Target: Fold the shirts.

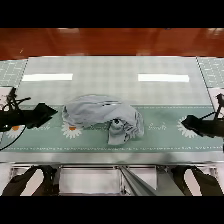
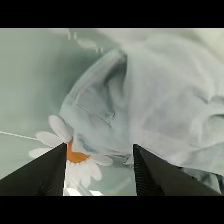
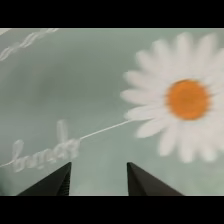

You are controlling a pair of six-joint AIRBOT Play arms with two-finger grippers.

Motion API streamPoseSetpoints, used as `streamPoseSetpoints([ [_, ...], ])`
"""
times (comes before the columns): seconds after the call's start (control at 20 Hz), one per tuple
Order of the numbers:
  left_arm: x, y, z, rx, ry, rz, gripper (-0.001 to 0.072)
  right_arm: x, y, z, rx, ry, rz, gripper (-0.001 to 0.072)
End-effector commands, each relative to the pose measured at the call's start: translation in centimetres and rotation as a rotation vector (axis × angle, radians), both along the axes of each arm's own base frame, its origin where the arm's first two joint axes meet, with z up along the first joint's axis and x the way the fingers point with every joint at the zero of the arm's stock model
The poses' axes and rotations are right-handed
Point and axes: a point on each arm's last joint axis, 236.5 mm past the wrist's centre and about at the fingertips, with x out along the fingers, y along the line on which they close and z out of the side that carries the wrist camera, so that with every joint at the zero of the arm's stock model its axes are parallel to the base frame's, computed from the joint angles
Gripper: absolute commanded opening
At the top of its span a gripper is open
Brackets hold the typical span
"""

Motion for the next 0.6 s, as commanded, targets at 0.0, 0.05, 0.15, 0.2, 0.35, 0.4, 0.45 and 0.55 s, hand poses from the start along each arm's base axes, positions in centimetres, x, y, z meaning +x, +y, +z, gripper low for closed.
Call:
streamPoseSetpoints([
  [0.0,0.7,-1.1,-3.3,-0.146,0.066,0.050,0.0502,0.5,3.9,-0.1,0.186,-0.070,0.048,0.0406],
  [0.05,1.5,-1.2,-3.6,-0.181,0.065,0.066,0.0502,0.0,3.9,-0.4,0.176,-0.052,0.065,0.0406],
  [0.15,2.5,-1.5,-4.4,-0.217,0.074,0.053,0.0502,-1.0,3.9,-0.9,0.165,-0.011,0.091,0.0406],
  [0.2,2.9,-1.3,-5.0,-0.221,0.091,0.049,0.0503,-1.2,3.9,-1.0,0.162,-0.002,0.098,0.0406],
  [0.35,4.2,-0.8,-5.9,-0.226,0.110,0.039,0.0503,-1.2,3.9,-1.0,0.163,-0.002,0.098,0.0406],
  [0.4,4.7,-0.6,-5.9,-0.221,0.106,0.033,0.0503,-1.2,3.9,-1.0,0.163,-0.002,0.098,0.0406],
  [0.45,5.1,-0.4,-6.0,-0.215,0.099,0.024,0.0503,-1.2,3.9,-1.0,0.164,-0.002,0.098,0.0406],
  [0.55,5.6,-0.6,-6.0,-0.213,0.096,0.000,0.0503,-1.2,3.9,-1.0,0.163,-0.003,0.097,0.0406],
])
